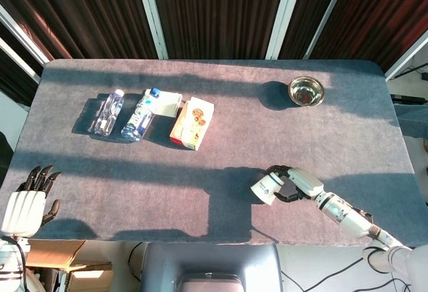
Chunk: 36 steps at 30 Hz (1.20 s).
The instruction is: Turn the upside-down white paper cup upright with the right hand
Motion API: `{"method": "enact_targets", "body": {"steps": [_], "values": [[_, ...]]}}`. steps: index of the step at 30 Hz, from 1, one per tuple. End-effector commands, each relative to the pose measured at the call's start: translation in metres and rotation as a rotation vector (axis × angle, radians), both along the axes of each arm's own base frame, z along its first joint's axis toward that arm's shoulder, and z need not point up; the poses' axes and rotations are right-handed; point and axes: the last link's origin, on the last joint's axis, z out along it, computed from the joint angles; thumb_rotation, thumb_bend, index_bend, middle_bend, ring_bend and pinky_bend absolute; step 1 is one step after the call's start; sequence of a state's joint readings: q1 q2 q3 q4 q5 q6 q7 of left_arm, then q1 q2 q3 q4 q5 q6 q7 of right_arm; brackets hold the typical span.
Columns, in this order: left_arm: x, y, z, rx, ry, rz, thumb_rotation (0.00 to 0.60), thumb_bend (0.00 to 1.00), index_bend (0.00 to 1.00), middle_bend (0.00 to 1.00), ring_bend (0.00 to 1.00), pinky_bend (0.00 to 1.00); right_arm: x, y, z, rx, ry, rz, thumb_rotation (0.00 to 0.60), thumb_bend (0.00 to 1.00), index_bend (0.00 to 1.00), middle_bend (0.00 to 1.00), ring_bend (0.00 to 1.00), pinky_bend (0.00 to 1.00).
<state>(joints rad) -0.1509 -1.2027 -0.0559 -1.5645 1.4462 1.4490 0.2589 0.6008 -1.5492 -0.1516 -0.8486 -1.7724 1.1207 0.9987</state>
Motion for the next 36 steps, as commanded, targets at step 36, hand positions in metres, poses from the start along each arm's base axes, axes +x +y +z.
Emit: {"method": "enact_targets", "body": {"steps": [36], "values": [[-0.001,-0.001,0.002,0.001,-0.006,0.014,0.6,0.39,0.22,0.1,0.08,0.38,0.072,-0.011,-0.013,-0.262,0.541,0.384,0.6,0.29,0.6,0.39,0.36,0.4]]}}
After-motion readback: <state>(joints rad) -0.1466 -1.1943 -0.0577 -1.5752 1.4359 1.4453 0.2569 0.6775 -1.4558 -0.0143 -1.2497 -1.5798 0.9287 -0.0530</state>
